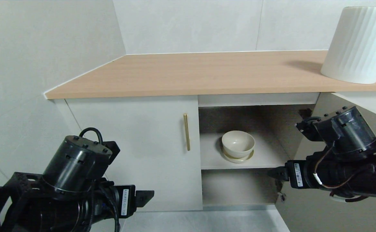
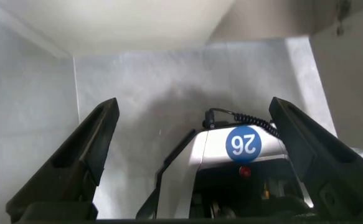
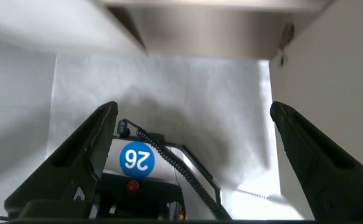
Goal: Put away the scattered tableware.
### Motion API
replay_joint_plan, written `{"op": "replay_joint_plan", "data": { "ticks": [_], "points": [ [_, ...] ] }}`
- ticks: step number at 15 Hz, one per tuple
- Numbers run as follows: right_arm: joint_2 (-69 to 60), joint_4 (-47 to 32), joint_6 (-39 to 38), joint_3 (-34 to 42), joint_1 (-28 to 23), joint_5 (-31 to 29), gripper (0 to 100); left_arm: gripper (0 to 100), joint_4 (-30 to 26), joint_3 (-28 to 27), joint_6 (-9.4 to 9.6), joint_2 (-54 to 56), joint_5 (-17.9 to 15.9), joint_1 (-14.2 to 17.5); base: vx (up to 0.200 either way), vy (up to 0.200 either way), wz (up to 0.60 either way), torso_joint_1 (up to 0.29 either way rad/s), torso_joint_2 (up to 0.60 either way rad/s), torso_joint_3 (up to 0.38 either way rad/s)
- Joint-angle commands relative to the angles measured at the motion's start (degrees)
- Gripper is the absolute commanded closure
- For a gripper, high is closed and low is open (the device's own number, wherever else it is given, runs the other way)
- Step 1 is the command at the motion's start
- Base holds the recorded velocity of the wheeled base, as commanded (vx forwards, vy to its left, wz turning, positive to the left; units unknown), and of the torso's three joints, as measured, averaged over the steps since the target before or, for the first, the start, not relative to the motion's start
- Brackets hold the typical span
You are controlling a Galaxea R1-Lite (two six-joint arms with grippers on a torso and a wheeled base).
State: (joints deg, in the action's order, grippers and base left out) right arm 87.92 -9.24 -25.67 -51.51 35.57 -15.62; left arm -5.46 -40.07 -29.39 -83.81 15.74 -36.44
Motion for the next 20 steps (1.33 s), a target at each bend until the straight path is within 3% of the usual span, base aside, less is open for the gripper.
{"op": "replay_joint_plan", "data": {
  "ticks": [1,10,20],
  "points": [
    [0.3,0.0,0.0,0.1,0.0,0.0,0,0,0.0,0.0,-0.05,-0.3,0.1,-0.1,-0.200,0.000,0.00,0.002,0.00,0.002],
    [1.0,-0.2,0.0,0.2,0.0,-0.5,0,0,-0.1,0.2,-0.05,-0.7,0.0,-0.1,-0.200,0.000,0.00,0.002,0.00,0.004],
    [0.8,-0.2,0.1,0.9,0.0,-0.5,0,0,0.0,0.1,-0.23,-1.2,0.0,-0.1,0.000,-0.020,0.00,0.001,0.00,-0.001]
  ]
}}
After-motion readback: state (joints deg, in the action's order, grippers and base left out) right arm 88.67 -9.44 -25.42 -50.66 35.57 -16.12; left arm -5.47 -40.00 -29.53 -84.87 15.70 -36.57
